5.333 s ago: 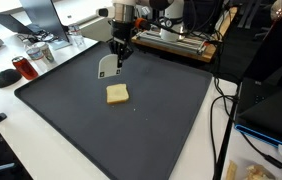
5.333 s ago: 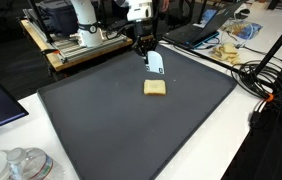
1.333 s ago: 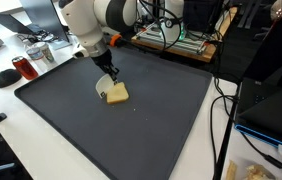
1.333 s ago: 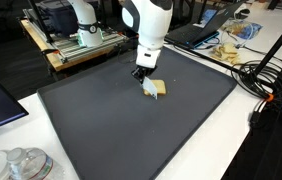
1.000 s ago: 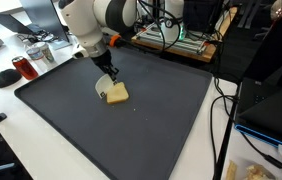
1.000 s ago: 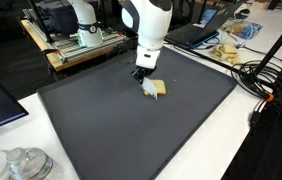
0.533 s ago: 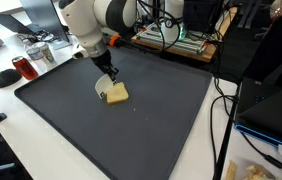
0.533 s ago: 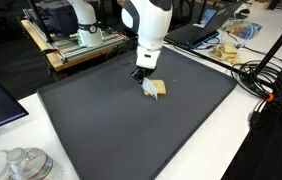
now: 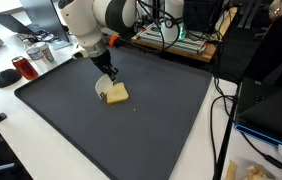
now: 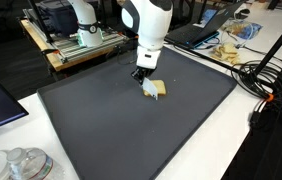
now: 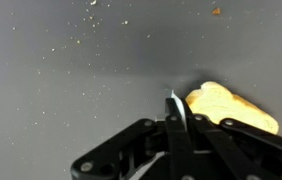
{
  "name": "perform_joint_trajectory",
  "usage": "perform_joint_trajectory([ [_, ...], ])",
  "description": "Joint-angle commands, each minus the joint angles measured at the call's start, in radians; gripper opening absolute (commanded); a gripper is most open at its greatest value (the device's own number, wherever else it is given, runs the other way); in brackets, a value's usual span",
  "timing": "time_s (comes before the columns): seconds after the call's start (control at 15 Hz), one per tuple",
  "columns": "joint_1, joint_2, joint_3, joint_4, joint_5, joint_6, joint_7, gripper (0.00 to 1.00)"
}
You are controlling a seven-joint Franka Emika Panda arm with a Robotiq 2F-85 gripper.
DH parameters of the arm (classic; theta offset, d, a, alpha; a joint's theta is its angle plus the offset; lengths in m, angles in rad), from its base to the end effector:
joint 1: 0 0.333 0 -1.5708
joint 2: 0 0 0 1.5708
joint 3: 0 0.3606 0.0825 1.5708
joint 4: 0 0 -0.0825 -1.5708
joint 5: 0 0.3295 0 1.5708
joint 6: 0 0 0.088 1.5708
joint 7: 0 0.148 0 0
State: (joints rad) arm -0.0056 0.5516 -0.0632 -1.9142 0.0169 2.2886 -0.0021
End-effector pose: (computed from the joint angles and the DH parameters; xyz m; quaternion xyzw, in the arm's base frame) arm 0.5892 -0.0375 0.2308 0.9954 -0.0361 -0.0882 0.0079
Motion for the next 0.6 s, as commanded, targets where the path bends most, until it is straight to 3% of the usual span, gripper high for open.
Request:
perform_joint_trajectory([
  [0.0,0.018,0.002,-0.019,-0.017,-0.052,0.027,0.071,0.01],
  [0.53,0.108,0.012,-0.081,-0.04,-0.215,0.062,0.285,0.01],
])
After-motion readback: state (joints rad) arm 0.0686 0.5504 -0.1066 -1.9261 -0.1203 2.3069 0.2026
